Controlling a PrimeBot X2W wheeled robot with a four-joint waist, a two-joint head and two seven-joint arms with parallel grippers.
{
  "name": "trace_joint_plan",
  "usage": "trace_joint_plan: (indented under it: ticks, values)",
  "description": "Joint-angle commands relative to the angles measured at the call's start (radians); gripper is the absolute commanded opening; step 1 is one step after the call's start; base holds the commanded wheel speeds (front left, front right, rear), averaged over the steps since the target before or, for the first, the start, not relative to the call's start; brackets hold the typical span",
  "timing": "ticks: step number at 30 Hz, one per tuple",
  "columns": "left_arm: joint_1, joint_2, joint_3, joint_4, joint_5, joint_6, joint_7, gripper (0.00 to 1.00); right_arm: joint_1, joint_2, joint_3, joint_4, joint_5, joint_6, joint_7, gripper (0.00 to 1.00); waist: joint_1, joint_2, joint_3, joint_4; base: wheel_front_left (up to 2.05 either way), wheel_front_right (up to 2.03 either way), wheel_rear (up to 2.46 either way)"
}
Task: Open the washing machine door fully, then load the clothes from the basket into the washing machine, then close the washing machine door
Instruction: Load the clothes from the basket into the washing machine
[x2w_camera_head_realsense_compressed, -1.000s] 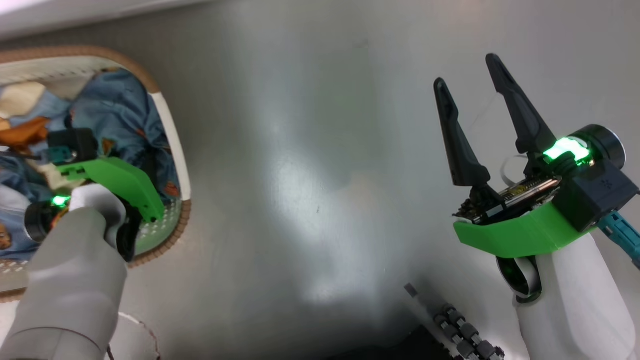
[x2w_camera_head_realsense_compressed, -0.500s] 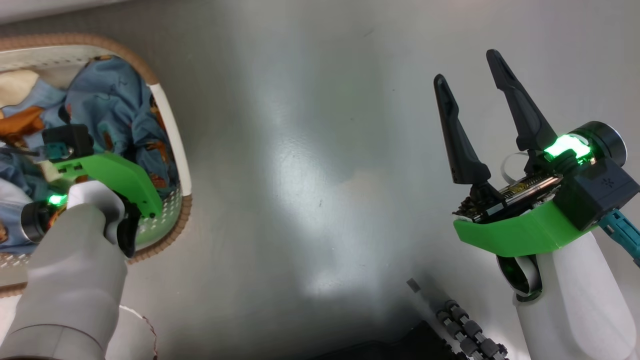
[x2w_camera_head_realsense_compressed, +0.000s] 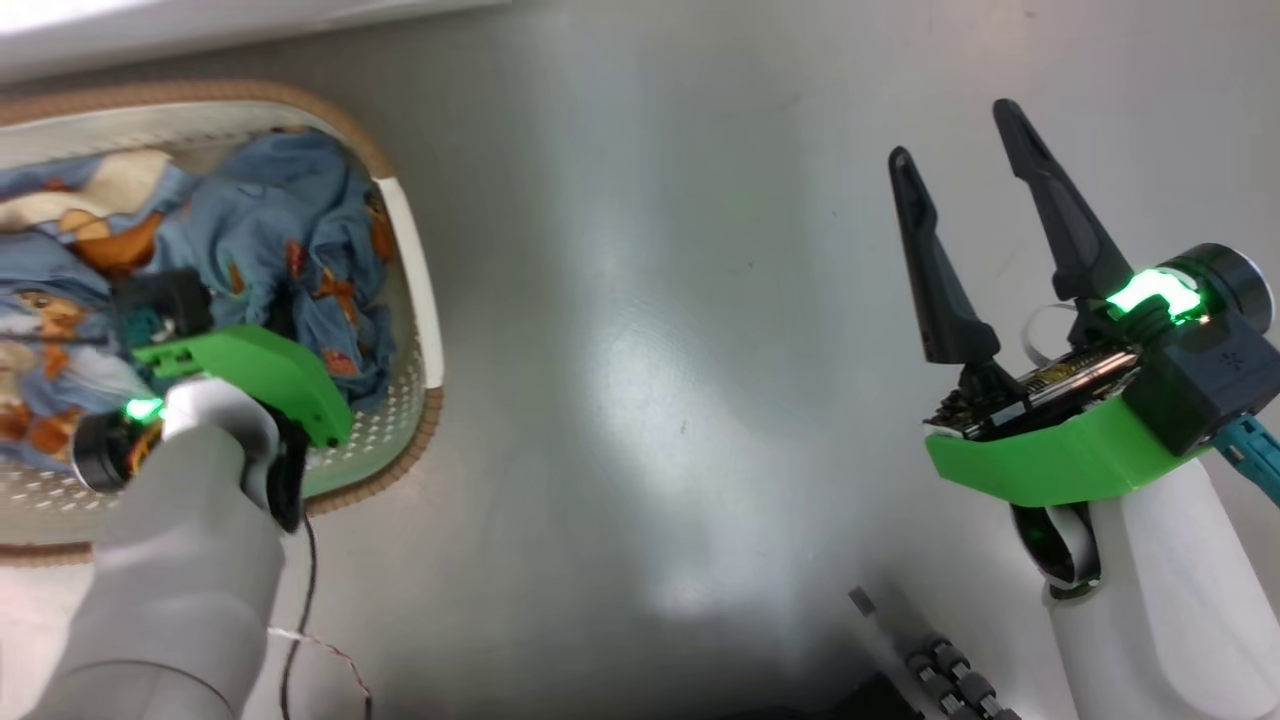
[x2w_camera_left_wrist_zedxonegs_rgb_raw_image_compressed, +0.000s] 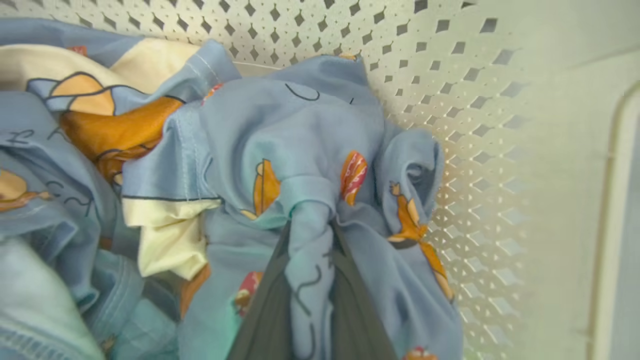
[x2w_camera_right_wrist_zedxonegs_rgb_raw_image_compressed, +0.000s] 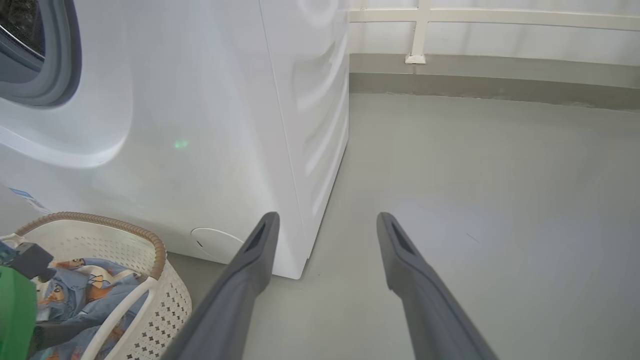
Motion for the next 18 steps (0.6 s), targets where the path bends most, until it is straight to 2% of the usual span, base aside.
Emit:
trace_joint_plan:
  ticks: [1, 10, 18]
  values:
    - [0.053, 0.025, 0.013, 0.000, -0.003, -0.006, -0.020, 0.00, 0.045, -0.001, 0.012, -0.018, 0.003, 0.002, -0.005, 1.00, 0.0000, 0.0000, -0.030, 0.026, 0.00, 0.00, 0.00]
    - [0.137, 0.013, 0.029, -0.033, -0.001, 0.006, -0.078, 0.00, 0.100, -0.025, -0.019, 0.000, -0.006, 0.002, -0.005, 1.00, 0.0000, 0.0000, -0.147, 0.078, 0.00, 0.00, 0.00]
    - [0.279, 0.026, 0.108, -0.267, 0.072, 0.055, -0.080, 0.00, 0.173, -0.028, -0.046, 0.020, -0.015, 0.002, -0.005, 1.00, 0.0000, 0.0000, -0.268, 0.120, 0.00, 0.00, 0.00]
